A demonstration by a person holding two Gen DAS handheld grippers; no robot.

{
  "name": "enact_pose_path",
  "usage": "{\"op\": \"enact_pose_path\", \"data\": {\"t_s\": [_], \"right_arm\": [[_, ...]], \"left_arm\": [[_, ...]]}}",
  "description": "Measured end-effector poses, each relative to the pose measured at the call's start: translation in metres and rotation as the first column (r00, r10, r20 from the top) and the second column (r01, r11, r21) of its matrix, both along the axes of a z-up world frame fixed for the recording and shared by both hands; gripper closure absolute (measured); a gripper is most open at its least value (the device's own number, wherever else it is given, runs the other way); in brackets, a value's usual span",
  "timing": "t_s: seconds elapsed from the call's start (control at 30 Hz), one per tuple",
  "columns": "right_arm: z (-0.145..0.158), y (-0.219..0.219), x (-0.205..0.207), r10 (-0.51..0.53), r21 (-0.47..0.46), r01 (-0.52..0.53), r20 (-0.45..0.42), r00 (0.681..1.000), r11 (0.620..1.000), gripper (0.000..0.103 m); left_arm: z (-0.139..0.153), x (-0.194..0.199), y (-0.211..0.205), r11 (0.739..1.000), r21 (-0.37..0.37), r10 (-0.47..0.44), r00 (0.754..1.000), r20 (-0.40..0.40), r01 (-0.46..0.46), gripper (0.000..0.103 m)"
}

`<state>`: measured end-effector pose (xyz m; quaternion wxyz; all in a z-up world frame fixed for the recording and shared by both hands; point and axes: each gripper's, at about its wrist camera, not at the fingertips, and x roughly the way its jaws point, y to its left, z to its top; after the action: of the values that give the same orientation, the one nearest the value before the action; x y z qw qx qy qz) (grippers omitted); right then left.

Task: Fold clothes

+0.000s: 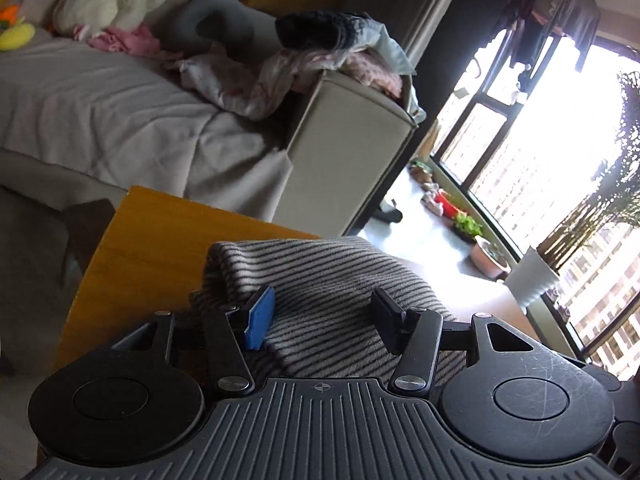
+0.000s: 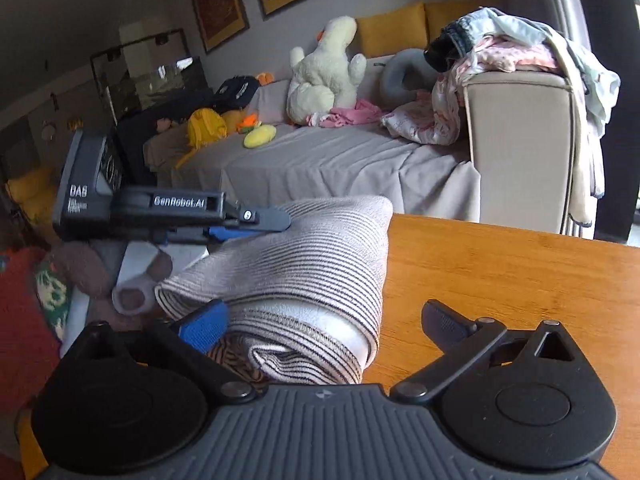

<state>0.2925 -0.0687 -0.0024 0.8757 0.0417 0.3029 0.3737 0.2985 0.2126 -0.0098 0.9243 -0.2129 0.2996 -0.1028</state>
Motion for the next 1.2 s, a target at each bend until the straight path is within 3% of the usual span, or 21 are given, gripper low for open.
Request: {"op": "enact_pose_path", "data": {"t_s": [0.1,0.17,0.2,0.3,0.4,0.5,0.6,0.7,0.73,0.8,0.87,0.97,1.2], "right_arm": [[0.001,-0.001,0.009,-0.022,0.059,0.025,-0.049,0.999,0.998,0.001],[-0.002,0.014,0.009,-0.004,-0.005,0.004,-0.027,1.0,1.0,0.021],[-0.003,0.022,0.005,0.0,-0.043,0.0,0.002,1.0,0.999,0.022],[-0.005,0.043,-0.008,0.024,-0.16,-0.008,0.093,0.995,0.987,0.022],[-0.01,0.051,-0.009,0.041,-0.244,-0.004,0.144,0.989,0.97,0.018],[-0.014,0.049,0.0,-0.005,-0.221,0.027,0.101,0.995,0.975,0.004],[-0.01,0.047,-0.009,-0.023,-0.21,0.054,0.145,0.989,0.976,0.004],[0.003,0.046,-0.039,-0.003,-0.179,0.053,0.27,0.963,0.982,0.014],[0.005,0.048,-0.046,0.013,-0.175,0.039,0.286,0.958,0.984,0.022],[0.001,0.057,-0.049,0.049,-0.195,0.002,0.257,0.965,0.981,0.028],[-0.002,0.066,-0.053,0.085,-0.214,-0.035,0.228,0.97,0.976,0.028],[-0.018,0.079,-0.053,0.115,-0.278,-0.036,0.277,0.954,0.96,0.023],[-0.02,0.075,-0.053,0.11,-0.239,-0.038,0.296,0.949,0.97,0.021]], "left_arm": [[-0.002,-0.008,0.002,1.0,0.015,0.003,1.0,0.017,-0.004,0.045],[-0.001,-0.01,-0.005,0.998,0.065,0.003,1.0,0.03,-0.005,0.045],[-0.001,-0.012,-0.008,0.996,0.088,0.003,0.999,0.036,-0.006,0.045],[-0.001,-0.016,-0.014,0.99,0.144,0.002,0.999,0.051,-0.01,0.044],[-0.004,-0.017,-0.01,0.991,0.13,-0.003,0.998,0.063,-0.005,0.043],[-0.008,-0.018,-0.011,0.991,0.134,-0.002,0.997,0.077,-0.009,0.042],[-0.009,-0.018,-0.015,0.987,0.158,0.004,0.996,0.086,-0.018,0.041],[-0.009,-0.017,-0.011,0.991,0.135,0.002,0.997,0.083,-0.013,0.041],[-0.01,-0.017,-0.009,0.992,0.128,0.003,0.997,0.083,-0.013,0.041],[-0.01,-0.018,-0.009,0.993,0.121,0.007,0.996,0.086,-0.017,0.041],[-0.011,-0.018,-0.011,0.992,0.124,0.012,0.996,0.093,-0.023,0.041],[-0.011,-0.017,-0.012,0.992,0.124,0.012,0.995,0.096,-0.024,0.041],[-0.01,-0.01,-0.009,0.991,0.127,0.03,0.996,0.08,-0.04,0.038]]}}
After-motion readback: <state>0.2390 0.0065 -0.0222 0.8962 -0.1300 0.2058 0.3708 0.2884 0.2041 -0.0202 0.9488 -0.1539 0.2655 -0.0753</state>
